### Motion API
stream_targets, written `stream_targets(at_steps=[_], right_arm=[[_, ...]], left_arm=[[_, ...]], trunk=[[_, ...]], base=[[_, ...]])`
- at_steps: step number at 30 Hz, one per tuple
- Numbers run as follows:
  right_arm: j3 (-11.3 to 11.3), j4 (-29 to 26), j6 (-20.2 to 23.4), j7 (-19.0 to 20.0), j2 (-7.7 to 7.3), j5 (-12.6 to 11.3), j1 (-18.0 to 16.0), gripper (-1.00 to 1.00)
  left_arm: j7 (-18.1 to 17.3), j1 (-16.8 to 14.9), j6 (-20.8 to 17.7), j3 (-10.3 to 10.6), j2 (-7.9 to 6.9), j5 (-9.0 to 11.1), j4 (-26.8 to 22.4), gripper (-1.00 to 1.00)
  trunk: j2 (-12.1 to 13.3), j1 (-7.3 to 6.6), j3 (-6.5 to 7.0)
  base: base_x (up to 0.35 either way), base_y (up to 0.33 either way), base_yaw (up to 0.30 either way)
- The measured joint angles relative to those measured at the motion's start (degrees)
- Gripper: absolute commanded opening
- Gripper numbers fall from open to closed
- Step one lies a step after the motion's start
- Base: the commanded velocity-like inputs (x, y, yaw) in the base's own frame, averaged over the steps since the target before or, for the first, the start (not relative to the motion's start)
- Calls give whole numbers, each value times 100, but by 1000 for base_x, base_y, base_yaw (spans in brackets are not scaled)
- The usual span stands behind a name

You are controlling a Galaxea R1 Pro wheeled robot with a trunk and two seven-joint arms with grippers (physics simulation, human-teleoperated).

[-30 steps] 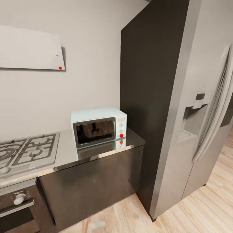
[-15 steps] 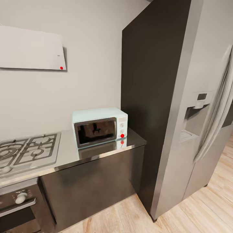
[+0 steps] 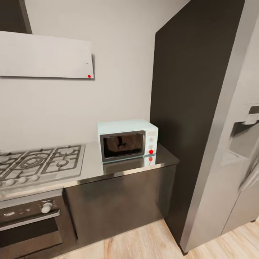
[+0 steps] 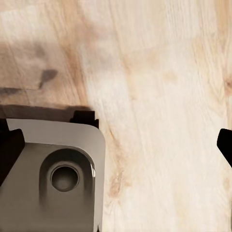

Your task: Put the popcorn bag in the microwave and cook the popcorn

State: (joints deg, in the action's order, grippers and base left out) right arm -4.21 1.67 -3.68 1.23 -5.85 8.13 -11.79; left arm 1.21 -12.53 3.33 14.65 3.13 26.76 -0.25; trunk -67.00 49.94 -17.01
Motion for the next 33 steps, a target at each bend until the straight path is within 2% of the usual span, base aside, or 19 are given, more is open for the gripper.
stream_targets(at_steps=[7, 17, 33], right_arm=[[-12, 0, 0, 3, -3, 1, 0, 100], [0, 0, 1, 5, 0, 12, 0, 100], [-4, 0, 12, 4, -1, -2, 0, 100]], left_arm=[[6, 0, 0, -1, 114, -28, -2, 100], [7, -2, 0, -9, 102, 23, -7, 100], [7, 0, -2, -9, 88, 33, -8, 100]], trunk=[[0, 0, 0], [0, 0, 0], [-1, -2, 0]], base=[[0, 0, 278], [4, -5, 278], [143, -220, 261]])
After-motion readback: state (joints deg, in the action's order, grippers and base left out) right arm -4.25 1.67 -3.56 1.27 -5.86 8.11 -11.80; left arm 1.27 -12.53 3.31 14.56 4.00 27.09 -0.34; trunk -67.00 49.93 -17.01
